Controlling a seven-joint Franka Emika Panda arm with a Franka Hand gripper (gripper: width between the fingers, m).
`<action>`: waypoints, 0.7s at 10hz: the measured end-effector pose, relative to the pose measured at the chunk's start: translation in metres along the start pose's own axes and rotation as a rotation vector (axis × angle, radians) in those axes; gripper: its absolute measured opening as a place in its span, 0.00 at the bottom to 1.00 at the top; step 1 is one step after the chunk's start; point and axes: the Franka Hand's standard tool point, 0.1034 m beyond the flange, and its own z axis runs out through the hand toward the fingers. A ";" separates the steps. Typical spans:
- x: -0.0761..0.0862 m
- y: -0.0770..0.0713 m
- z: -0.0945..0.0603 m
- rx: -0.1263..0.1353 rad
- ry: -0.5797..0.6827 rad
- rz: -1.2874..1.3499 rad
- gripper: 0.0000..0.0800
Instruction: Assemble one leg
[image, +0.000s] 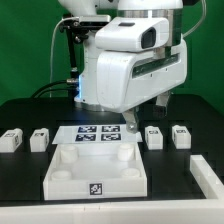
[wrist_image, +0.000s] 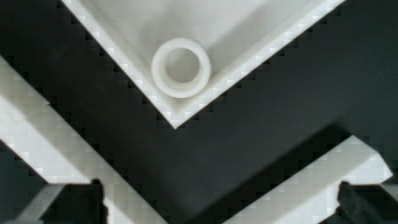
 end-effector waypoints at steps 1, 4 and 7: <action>0.000 0.000 0.000 0.000 0.000 0.000 0.81; 0.000 0.000 0.000 0.000 0.000 0.000 0.81; 0.000 0.000 0.001 0.001 -0.001 0.000 0.81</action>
Offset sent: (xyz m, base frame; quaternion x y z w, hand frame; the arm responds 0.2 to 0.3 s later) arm 0.0000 0.0000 0.0000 0.0000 0.0000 0.0000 1.0000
